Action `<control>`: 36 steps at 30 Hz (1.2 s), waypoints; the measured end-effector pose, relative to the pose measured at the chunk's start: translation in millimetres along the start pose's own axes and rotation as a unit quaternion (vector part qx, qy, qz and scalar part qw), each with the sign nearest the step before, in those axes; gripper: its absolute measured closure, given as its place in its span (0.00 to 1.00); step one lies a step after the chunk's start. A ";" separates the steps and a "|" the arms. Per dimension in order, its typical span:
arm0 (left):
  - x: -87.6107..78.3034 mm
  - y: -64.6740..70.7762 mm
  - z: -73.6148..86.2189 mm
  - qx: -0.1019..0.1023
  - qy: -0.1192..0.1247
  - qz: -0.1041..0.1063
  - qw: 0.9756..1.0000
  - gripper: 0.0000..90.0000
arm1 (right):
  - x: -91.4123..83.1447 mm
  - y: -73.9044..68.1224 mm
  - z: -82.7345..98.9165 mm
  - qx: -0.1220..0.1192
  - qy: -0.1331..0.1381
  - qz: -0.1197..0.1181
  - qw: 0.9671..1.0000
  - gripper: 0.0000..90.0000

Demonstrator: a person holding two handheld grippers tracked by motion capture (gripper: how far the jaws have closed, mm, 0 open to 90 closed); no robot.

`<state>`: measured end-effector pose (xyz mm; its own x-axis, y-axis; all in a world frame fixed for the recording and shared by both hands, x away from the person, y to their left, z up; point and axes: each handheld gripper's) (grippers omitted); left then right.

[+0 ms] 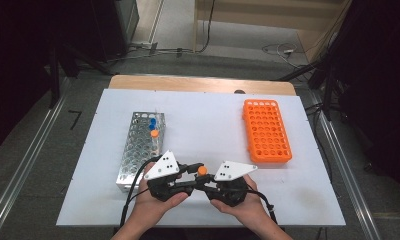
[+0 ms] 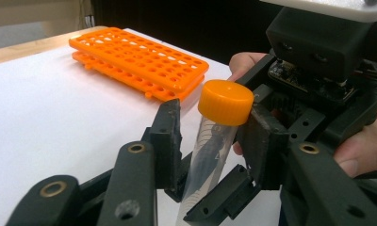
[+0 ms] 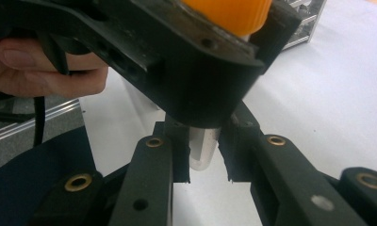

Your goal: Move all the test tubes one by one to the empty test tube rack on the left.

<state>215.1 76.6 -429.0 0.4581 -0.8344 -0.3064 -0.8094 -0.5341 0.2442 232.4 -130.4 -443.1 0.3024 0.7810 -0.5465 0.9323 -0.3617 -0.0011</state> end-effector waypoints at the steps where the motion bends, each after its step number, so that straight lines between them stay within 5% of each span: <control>1: 0.3 0.1 -0.1 0.000 -0.002 0.002 1.000 0.72 | -0.1 0.3 0.1 0.001 -0.001 0.000 1.000 0.81; 10: -1.1 -1.9 -1.3 0.004 -0.003 -0.008 1.000 0.79 | 0.2 1.2 1.3 -0.001 0.004 0.005 1.000 0.78; 15: -5.7 -6.5 -3.1 -0.010 0.011 -0.010 1.000 0.83 | -2.1 3.1 2.9 0.004 0.014 0.004 1.000 0.52; 26: -20.6 -17.3 -8.7 -0.008 0.025 -0.043 0.999 0.83 | -18.4 16.7 10.5 0.022 0.033 0.005 0.999 0.27; 36: -44.1 -39.9 -15.7 -0.020 0.051 -0.088 0.995 0.83 | -51.1 37.3 29.7 0.045 0.045 0.021 0.998 0.05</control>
<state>233.0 132.5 -410.8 0.6280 -0.7361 -0.2525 -0.6995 -0.6761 0.2315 245.8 -199.0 -440.0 0.3605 0.8057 -0.4700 0.8983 -0.4355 -0.0576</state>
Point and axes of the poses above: each handheld gripper's, and its own axes: x roughly forward along the jaws, z roughly out of its underside, y roughly to its right, and after that the axes turned 5 degrees about -x, right-handed
